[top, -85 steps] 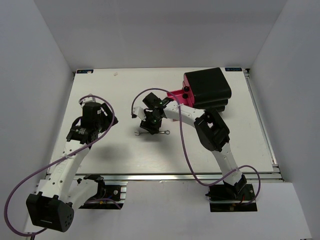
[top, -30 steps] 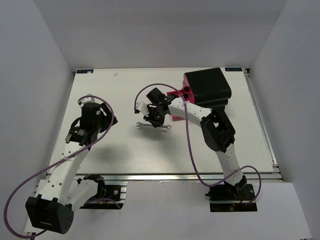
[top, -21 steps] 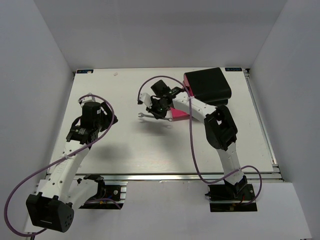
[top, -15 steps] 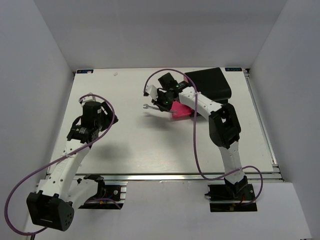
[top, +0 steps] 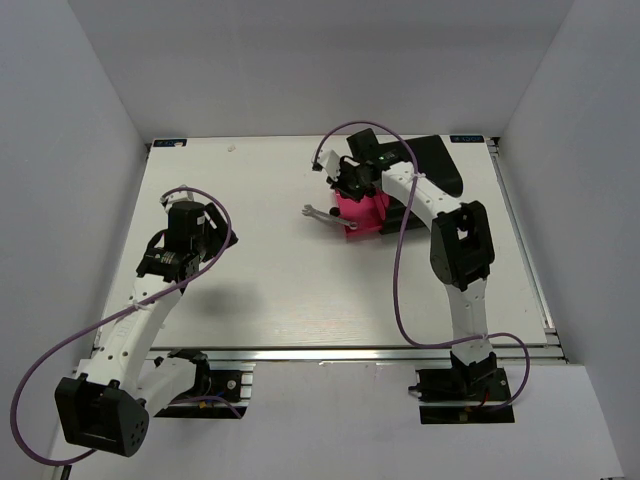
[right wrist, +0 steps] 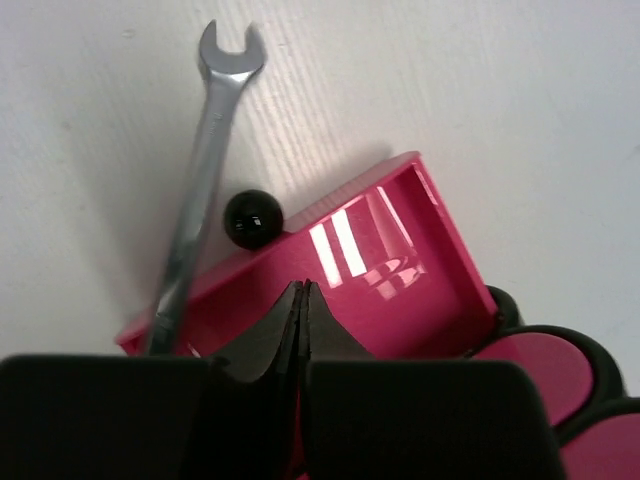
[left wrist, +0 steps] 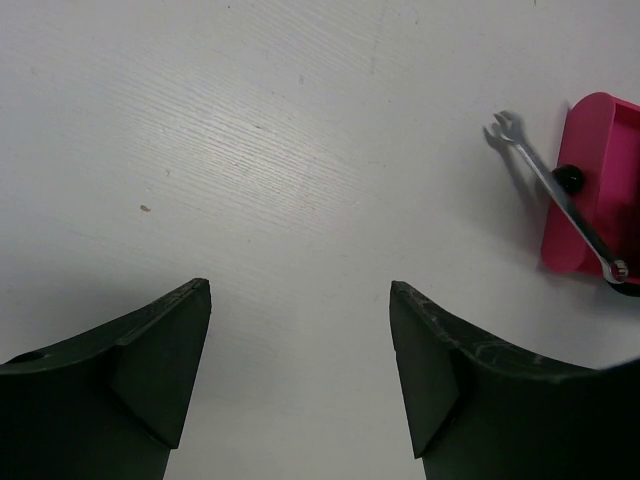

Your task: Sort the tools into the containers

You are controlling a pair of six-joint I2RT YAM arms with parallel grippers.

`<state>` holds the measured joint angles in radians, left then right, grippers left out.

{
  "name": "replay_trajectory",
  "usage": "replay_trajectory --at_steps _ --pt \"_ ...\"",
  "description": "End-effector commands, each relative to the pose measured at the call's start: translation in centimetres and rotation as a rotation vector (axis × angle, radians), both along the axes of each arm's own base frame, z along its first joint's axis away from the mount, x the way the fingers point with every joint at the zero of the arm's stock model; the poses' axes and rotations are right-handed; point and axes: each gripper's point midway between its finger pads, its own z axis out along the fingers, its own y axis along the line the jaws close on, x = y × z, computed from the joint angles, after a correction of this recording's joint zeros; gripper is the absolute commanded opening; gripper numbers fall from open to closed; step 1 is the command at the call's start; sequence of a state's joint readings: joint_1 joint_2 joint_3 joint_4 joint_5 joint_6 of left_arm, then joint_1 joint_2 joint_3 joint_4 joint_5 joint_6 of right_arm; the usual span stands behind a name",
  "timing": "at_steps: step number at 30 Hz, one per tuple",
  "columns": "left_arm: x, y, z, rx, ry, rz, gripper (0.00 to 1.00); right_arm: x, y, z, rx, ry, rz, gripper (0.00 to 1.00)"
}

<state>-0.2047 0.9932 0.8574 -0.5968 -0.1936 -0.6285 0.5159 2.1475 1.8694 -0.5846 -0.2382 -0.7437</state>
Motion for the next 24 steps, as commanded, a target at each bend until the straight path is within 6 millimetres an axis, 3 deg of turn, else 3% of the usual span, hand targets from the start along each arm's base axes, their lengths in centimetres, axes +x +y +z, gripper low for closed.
replay_trajectory --at_steps 1,8,13,15,16,17,19,20,21,22,23,24 --pt "0.2 0.0 0.5 -0.004 -0.026 -0.004 0.82 1.9 0.2 2.8 0.054 -0.105 0.023 0.00" --pt "0.6 -0.5 0.3 -0.019 -0.028 -0.017 0.82 1.4 -0.4 2.7 0.072 -0.091 0.006 0.00" --pt "2.1 -3.5 -0.5 -0.128 -0.025 -0.122 0.81 0.4 0.7 4.9 0.174 -0.037 -0.030 0.00" --pt "2.9 -5.2 -2.3 -0.196 0.037 -0.160 0.78 -0.3 1.3 6.2 0.230 -0.007 -0.035 0.14" --pt "3.5 -6.4 -2.1 -0.249 0.044 -0.194 0.75 -0.7 1.5 6.5 0.257 0.017 -0.057 0.30" --pt "4.2 -7.1 -4.2 -0.273 0.116 -0.196 0.73 -1.0 1.6 7.6 0.282 0.014 -0.063 0.36" --pt "4.9 -8.6 -5.5 -0.337 0.190 -0.217 0.69 -1.4 1.7 8.8 0.317 0.016 -0.072 0.51" --pt "6.2 -9.3 -4.8 -0.355 0.193 -0.224 0.65 -1.7 1.7 10.0 0.339 0.008 -0.083 0.55" --pt "6.8 -9.8 -6.9 -0.363 0.265 -0.212 0.65 -1.8 1.6 10.7 0.350 -0.002 -0.087 0.61" --pt "7.1 -10.3 -7.5 -0.355 0.298 -0.212 0.65 -1.8 1.5 11.3 0.357 -0.009 -0.094 0.72" --pt "8.5 -11.6 -6.2 -0.349 0.276 -0.232 0.65 -2.1 1.3 12.8 0.377 -0.033 -0.096 0.73" --pt "9.1 -12.3 -7.7 -0.334 0.319 -0.235 0.66 -2.3 1.2 13.3 0.393 -0.039 -0.102 0.74"
